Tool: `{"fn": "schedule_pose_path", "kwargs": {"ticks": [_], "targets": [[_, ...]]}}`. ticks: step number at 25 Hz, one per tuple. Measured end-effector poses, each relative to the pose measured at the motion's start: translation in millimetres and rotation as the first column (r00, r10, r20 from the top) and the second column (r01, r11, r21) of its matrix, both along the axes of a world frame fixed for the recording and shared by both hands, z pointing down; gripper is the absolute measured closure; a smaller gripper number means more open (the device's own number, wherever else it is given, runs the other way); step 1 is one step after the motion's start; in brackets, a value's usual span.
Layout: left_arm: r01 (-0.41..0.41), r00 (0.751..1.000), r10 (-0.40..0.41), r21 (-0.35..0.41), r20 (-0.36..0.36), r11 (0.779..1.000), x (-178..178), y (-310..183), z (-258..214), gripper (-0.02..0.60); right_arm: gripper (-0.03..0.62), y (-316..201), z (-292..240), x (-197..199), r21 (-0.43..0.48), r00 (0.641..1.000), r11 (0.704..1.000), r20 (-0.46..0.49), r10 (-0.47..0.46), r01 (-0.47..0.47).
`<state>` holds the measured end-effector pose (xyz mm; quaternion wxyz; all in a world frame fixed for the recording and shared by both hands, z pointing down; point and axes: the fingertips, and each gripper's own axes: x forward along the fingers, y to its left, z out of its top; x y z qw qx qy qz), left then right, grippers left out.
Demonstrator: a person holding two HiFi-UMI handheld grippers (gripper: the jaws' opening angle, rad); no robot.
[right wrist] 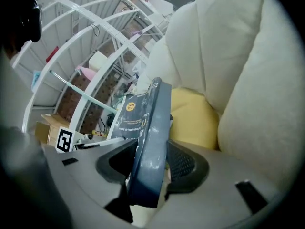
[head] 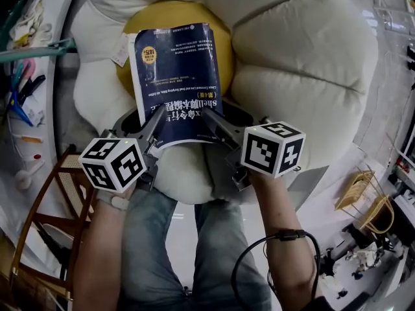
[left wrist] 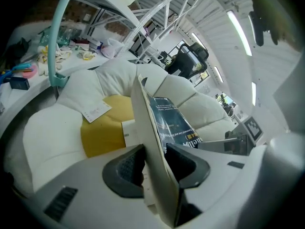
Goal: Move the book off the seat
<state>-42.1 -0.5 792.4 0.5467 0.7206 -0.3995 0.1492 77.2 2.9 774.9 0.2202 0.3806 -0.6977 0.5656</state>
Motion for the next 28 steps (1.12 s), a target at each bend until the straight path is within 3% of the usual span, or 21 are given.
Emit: {"fn": "schedule_pose_path", "kwargs": {"ticks": [18, 28], "targets": [[-0.075, 0.981, 0.093, 0.111, -0.170, 0.991, 88.4, 13.3, -126.9, 0.431, 0.398, 23.9, -147.2, 86.8, 0.170, 0.983, 0.970, -0.021, 0.180, -0.174], [-0.180, 0.955, 0.214, 0.174, -0.206, 0.968, 191.9, 48.8, -203.0, 0.431, 0.398, 72.2, -229.7, 189.7, 0.253, 0.949, 0.918, 0.003, 0.316, -0.306]]}}
